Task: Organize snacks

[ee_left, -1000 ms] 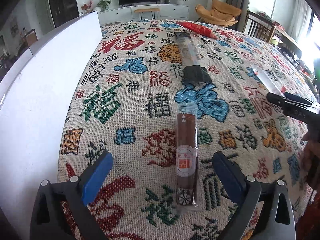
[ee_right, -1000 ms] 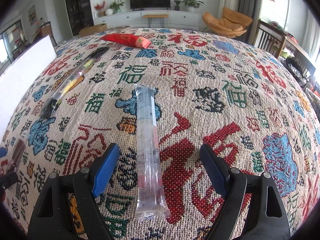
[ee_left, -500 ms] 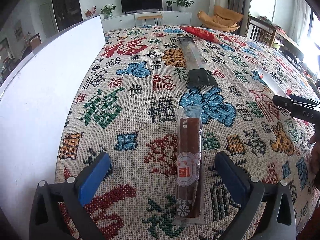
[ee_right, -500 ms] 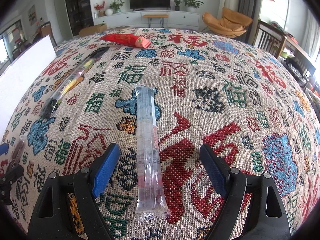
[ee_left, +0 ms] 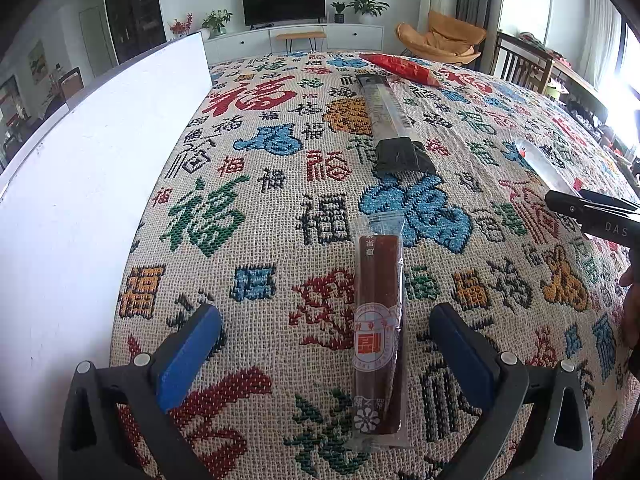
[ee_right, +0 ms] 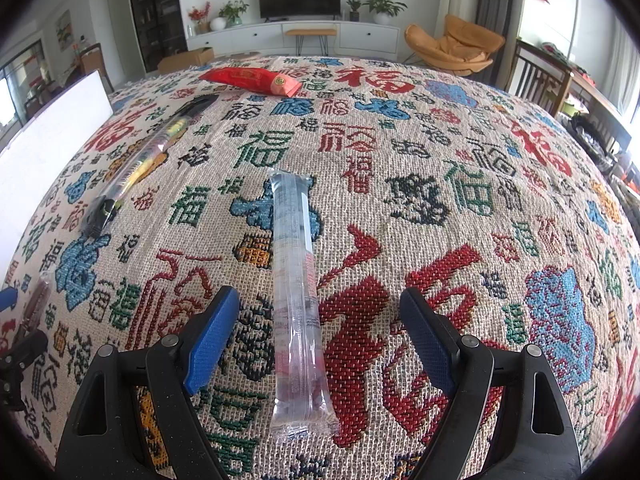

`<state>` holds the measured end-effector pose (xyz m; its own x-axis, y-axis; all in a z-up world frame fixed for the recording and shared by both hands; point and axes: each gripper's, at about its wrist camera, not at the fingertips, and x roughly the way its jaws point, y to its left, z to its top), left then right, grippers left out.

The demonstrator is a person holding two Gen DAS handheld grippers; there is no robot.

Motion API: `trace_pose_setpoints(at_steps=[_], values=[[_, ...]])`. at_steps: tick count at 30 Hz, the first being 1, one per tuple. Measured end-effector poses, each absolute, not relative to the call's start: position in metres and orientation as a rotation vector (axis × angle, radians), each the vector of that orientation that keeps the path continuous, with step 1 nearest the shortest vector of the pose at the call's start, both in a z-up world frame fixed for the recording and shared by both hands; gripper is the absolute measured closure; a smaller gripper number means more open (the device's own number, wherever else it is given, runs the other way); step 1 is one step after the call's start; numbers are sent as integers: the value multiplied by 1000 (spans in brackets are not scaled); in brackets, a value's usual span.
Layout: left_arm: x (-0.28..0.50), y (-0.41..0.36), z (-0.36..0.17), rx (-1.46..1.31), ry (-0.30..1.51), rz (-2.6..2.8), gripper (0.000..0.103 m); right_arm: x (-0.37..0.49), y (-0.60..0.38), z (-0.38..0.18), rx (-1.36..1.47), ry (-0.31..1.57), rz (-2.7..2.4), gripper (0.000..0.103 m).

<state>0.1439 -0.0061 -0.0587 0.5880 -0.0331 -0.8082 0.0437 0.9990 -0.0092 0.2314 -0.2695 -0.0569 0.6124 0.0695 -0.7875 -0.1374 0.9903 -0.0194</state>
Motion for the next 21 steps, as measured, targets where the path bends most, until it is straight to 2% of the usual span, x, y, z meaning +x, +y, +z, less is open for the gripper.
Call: trace_pose_setpoints(at_steps=[21], values=[[143,-6,-59,11,938,-44,0,232,-269,-58,-81,907,110,17]])
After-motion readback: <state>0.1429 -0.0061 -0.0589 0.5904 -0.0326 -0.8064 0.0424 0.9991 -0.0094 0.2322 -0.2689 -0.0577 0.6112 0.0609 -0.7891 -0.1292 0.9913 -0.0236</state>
